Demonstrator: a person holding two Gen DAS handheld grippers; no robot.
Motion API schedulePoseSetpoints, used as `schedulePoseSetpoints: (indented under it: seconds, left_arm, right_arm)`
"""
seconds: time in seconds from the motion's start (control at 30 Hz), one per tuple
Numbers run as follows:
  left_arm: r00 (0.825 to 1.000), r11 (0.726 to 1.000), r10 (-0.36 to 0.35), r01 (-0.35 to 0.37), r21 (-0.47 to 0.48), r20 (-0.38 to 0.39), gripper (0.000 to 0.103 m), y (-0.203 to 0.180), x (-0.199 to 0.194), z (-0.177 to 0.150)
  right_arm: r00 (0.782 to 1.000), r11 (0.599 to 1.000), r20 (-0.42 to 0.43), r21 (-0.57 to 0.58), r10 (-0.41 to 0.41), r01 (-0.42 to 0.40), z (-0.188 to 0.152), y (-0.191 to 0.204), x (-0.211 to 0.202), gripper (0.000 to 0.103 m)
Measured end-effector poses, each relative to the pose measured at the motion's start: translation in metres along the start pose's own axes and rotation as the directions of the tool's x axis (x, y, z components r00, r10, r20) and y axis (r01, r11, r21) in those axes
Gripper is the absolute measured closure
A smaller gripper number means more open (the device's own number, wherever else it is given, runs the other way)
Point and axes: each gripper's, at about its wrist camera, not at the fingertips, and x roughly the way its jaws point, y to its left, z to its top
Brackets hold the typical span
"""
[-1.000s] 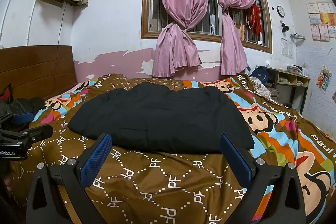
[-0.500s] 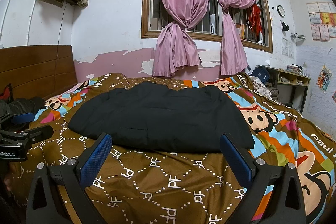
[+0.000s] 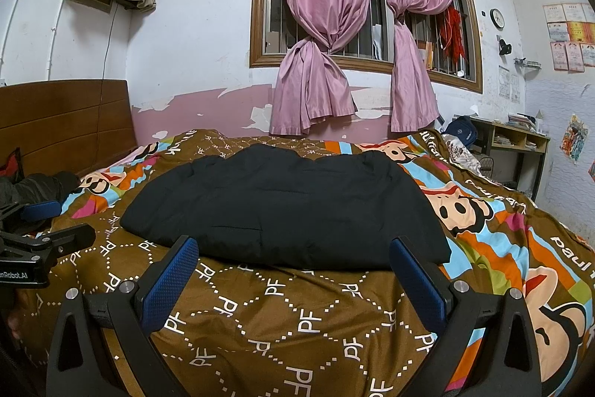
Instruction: Fold large clothes
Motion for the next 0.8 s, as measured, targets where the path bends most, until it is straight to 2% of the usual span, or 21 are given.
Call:
schedulePoseSetpoints:
  seconds: [0.8]
  left_arm:
    - [1.000, 1.000, 0.000, 0.000, 0.003, -0.001, 0.002, 0.0005, 0.0008, -0.0005]
  right_arm:
    - [1.000, 1.000, -0.001, -0.001, 0.001, -0.001, 0.0011, -0.0004, 0.0002, 0.000]
